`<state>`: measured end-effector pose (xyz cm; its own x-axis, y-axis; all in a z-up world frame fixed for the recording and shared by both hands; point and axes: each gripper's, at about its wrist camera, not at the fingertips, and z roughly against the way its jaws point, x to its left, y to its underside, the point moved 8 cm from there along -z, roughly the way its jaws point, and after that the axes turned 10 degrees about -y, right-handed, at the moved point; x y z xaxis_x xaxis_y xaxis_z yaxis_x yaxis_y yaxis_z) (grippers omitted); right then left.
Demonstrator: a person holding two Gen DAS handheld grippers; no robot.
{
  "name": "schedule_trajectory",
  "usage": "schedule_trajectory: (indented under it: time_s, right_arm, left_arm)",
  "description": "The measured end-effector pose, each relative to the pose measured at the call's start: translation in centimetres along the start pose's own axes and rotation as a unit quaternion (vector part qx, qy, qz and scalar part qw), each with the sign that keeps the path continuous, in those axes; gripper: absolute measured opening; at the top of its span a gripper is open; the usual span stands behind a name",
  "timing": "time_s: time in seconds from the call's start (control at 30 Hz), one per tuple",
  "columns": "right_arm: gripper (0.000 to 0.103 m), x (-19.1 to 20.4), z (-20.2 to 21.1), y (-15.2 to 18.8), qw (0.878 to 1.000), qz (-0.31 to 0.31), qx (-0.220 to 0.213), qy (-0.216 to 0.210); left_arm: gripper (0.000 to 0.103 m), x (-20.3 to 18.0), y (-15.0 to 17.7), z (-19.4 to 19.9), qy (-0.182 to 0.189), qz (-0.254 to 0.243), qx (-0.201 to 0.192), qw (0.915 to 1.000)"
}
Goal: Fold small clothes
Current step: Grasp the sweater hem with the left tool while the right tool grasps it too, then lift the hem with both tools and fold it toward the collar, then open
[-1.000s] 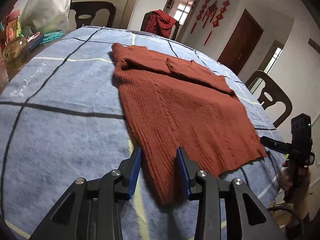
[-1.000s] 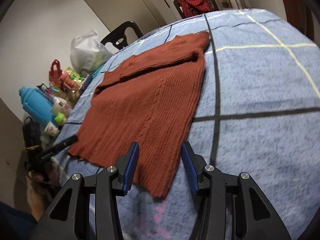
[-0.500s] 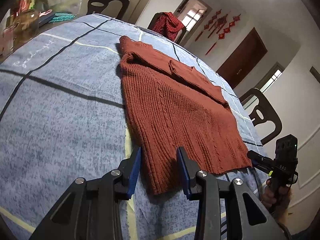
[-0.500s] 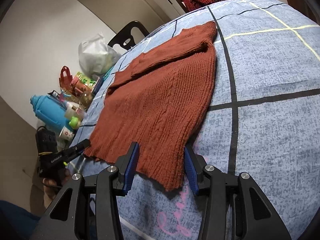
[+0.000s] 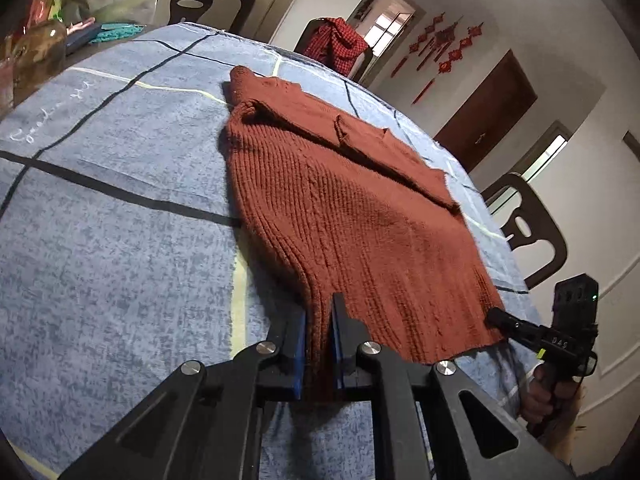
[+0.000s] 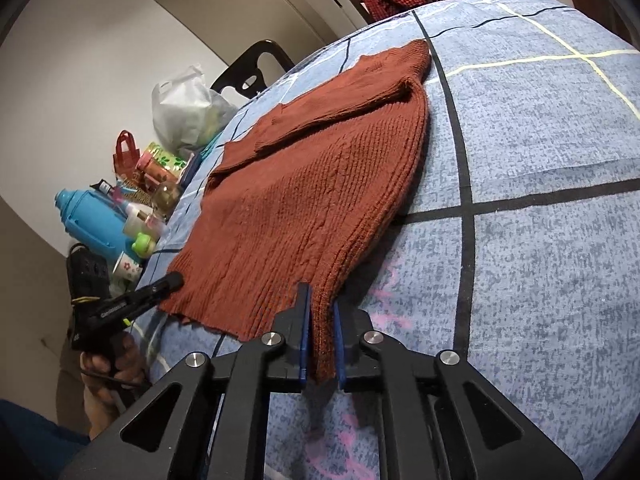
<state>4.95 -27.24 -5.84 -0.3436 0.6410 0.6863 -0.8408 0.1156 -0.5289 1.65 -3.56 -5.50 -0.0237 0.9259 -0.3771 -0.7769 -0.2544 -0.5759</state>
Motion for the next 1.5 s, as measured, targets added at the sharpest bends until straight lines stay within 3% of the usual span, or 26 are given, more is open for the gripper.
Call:
schedule_trajectory:
  time_s: [0.27,0.47,0.63,0.83,1.0,1.2,1.4,1.5]
  right_arm:
    - [0.008,1.7,2.4,-1.4,0.999,0.013,-0.043,-0.029]
    - [0.008,3.2,4.3,-3.4,0.994,0.019,-0.085,-0.061]
    - [0.008,3.8,4.7,-5.6,0.992,0.027,-0.098,-0.069]
    - [0.008,4.4,4.6,-10.4,0.990,0.045,-0.115,-0.073]
    - [0.008,3.1,3.3,-15.5,0.990,0.030,-0.122,-0.067]
    - [0.008,-1.4,-0.7,-20.7,0.993,-0.028,-0.106,-0.051]
    - [0.010,-6.8,-6.6,-22.2,0.993,-0.104,-0.060,-0.017]
    - [0.013,-8.9,-8.0,-22.1,0.989,-0.141,-0.045,-0.009]
  left_arm:
    - [0.011,0.1,-3.3,4.6,0.053,0.009,-0.080,0.9953]
    - [0.011,0.2,-5.6,6.5,0.073,0.013,-0.117,0.9903]
    - [0.011,-0.8,-8.2,6.6,0.075,-0.006,-0.133,0.9882]
    - [0.011,-1.9,-14.0,5.7,0.070,-0.019,-0.159,0.9847]
    - [0.011,-1.7,-18.3,2.1,0.040,-0.019,-0.146,0.9883]
    - [0.011,-0.8,-22.0,-3.6,0.001,-0.014,-0.106,0.9943]
    - [0.012,1.3,-22.3,-10.9,-0.058,-0.015,-0.037,0.9975]
    - [0.015,2.5,-22.0,-12.8,-0.065,0.002,-0.009,0.9978]
